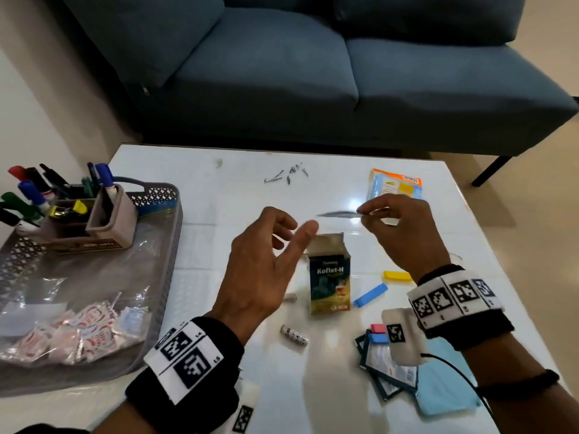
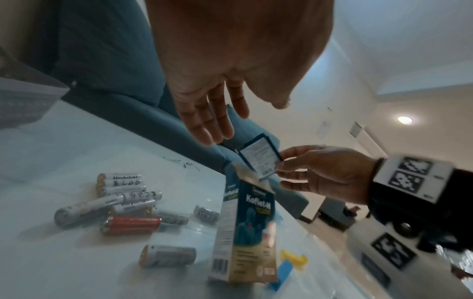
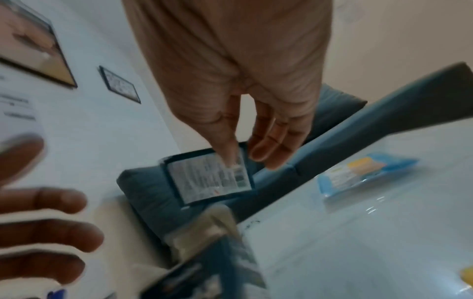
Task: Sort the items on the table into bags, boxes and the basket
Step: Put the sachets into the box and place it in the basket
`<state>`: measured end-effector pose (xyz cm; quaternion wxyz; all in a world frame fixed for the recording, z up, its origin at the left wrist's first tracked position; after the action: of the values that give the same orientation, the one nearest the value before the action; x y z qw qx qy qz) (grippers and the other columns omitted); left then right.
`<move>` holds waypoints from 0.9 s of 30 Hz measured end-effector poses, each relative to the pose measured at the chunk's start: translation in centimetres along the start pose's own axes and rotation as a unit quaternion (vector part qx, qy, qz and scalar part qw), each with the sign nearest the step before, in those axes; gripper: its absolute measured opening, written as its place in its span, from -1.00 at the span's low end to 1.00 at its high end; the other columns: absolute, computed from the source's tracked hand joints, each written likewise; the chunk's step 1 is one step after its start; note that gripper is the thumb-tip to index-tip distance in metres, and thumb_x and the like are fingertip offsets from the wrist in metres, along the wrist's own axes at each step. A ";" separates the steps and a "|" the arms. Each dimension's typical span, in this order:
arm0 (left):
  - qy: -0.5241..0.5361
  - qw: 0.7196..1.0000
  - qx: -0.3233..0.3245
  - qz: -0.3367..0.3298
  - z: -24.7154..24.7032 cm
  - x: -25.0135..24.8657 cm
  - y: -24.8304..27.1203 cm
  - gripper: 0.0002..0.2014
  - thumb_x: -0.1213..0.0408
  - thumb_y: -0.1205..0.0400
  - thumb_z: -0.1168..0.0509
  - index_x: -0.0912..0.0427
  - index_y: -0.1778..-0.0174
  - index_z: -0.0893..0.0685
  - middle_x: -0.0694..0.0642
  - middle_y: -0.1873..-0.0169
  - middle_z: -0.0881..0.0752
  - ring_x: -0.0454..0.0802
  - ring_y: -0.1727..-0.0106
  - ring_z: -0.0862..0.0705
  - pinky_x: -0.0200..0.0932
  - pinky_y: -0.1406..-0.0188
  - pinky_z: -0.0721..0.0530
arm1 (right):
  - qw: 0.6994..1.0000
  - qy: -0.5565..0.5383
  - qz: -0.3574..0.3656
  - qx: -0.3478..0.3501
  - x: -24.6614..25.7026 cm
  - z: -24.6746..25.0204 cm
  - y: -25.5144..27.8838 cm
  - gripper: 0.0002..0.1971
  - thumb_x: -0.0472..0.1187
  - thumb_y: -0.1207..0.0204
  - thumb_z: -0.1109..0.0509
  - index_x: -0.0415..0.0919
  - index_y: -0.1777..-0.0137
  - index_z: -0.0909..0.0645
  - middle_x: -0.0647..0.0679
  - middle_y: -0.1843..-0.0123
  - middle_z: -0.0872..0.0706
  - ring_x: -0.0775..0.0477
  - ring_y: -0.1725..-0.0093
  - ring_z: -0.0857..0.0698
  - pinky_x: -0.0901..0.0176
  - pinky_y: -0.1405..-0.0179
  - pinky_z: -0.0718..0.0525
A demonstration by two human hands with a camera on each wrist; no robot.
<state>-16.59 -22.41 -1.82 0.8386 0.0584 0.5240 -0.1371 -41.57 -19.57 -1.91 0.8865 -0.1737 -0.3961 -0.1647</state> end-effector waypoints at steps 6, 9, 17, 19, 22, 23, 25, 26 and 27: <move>0.197 0.964 0.050 0.169 -0.9 2.4 -0.3 -0.57 -0.21 -0.66 -0.33 0.12 0.00 -0.81 0.09 0.20 -0.88 0.07 0.19 -0.85 -0.08 0.23 -0.80 | 0.980 -0.185 0.043 0.064 3.4 -1.6 1.2 -0.67 -0.57 -0.56 -0.43 -0.09 0.11 -0.79 -0.01 -0.05 -0.86 0.09 -0.12 -0.84 0.16 0.00 -0.85; 0.228 0.948 0.077 0.208 -2.5 3.6 0.2 -0.72 -0.01 -0.65 -0.47 0.13 -0.09 -0.81 0.11 0.16 -0.89 -0.01 0.21 -0.84 -0.19 0.24 -0.79 | 0.978 -0.192 0.027 0.081 3.5 -2.3 1.4 -0.66 -0.61 -0.61 -0.33 -0.18 0.07 -0.80 -0.04 0.02 -0.88 0.08 -0.05 -0.87 0.18 0.07 -0.86; -0.186 0.960 0.204 0.055 -6.6 4.7 2.3 -0.48 -0.09 -0.70 -0.34 -0.13 -0.58 -0.43 0.05 -0.33 -0.65 0.03 -0.30 -0.66 -0.10 -0.25 -0.61 | 0.938 -0.279 -0.207 0.007 -2.4 -3.2 1.8 -0.79 -0.19 -0.64 -0.45 -0.24 0.19 -0.79 -0.16 0.09 -0.88 -0.22 0.01 -0.87 -0.09 -0.07 -0.81; -0.184 0.956 0.219 0.070 -7.6 5.1 2.6 -0.46 -0.03 -0.76 -0.29 -0.02 -0.64 -0.36 0.11 -0.42 -0.63 0.06 -0.36 -0.64 -0.24 -0.13 -0.50 | 0.920 -0.271 -0.282 0.008 -4.8 -4.7 2.6 -0.69 0.02 -0.59 -0.51 -0.20 0.25 -0.76 -0.18 0.11 -0.88 -0.27 0.02 -0.86 -0.11 -0.01 -0.79; -0.179 0.955 0.217 0.089 -7.9 5.5 2.6 -0.49 0.02 -0.80 -0.24 0.11 -0.63 -0.37 0.12 -0.48 -0.61 0.05 -0.39 -0.65 -0.26 -0.10 -0.46 | 0.916 -0.254 -0.311 0.015 -6.5 -6.4 3.7 -0.77 -0.14 -0.37 -0.72 -0.26 0.18 -0.77 -0.28 0.11 -0.86 -0.39 0.04 -0.86 -0.28 0.05 -0.85; -0.185 0.954 0.218 0.090 -7.8 5.6 2.5 -0.51 0.01 -0.80 -0.23 0.14 -0.61 -0.40 0.13 -0.48 -0.62 0.05 -0.38 -0.66 -0.22 -0.14 -0.49 | 0.923 -0.232 -0.305 0.021 -6.7 -6.7 3.8 -0.78 -0.28 -0.30 -0.74 -0.25 0.15 -0.77 -0.31 0.08 -0.85 -0.41 0.03 -0.85 -0.38 0.04 -0.84; -0.188 0.952 0.222 0.099 -7.9 6.2 2.4 -0.55 0.00 -0.79 -0.22 0.16 -0.54 -0.50 0.13 -0.43 -0.66 0.07 -0.37 -0.66 -0.18 -0.14 -0.51 | 0.933 -0.187 -0.305 0.043 -7.0 -7.5 4.3 -0.68 -0.50 -0.22 -0.70 -0.18 0.11 -0.76 -0.28 0.02 -0.82 -0.36 0.02 -0.84 -0.39 0.02 -0.84; -0.175 0.953 0.222 0.107 -8.0 6.5 2.3 -0.58 0.01 -0.79 -0.23 0.16 -0.49 -0.57 0.12 -0.39 -0.69 0.06 -0.36 -0.67 -0.19 -0.13 -0.51 | 0.936 -0.169 -0.303 0.051 -7.0 -7.9 4.4 -0.64 -0.55 -0.21 -0.67 -0.16 0.09 -0.76 -0.25 0.01 -0.81 -0.32 0.01 -0.84 -0.37 -0.01 -0.84; -0.158 0.956 0.222 0.110 -8.2 6.8 2.4 -0.61 0.02 -0.78 -0.24 0.15 -0.43 -0.63 0.10 -0.33 -0.72 0.05 -0.34 -0.68 -0.19 -0.13 -0.55 | 0.940 -0.153 -0.298 0.059 -6.9 -8.1 4.5 -0.62 -0.57 -0.21 -0.66 -0.13 0.09 -0.76 -0.20 0.00 -0.80 -0.29 -0.01 -0.83 -0.34 -0.03 -0.84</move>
<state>-20.17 -19.31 -11.63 0.8863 0.2783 0.3317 -0.1644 -38.77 -18.08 -13.03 0.7344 -0.0182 -0.5694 -0.3689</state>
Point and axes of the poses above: each hand's wrist, its own y-axis away from the middle knuckle, its own z-axis out of the back of the hand, x = y × z, the point moved 10 cm from there along -y, towards the middle knuckle
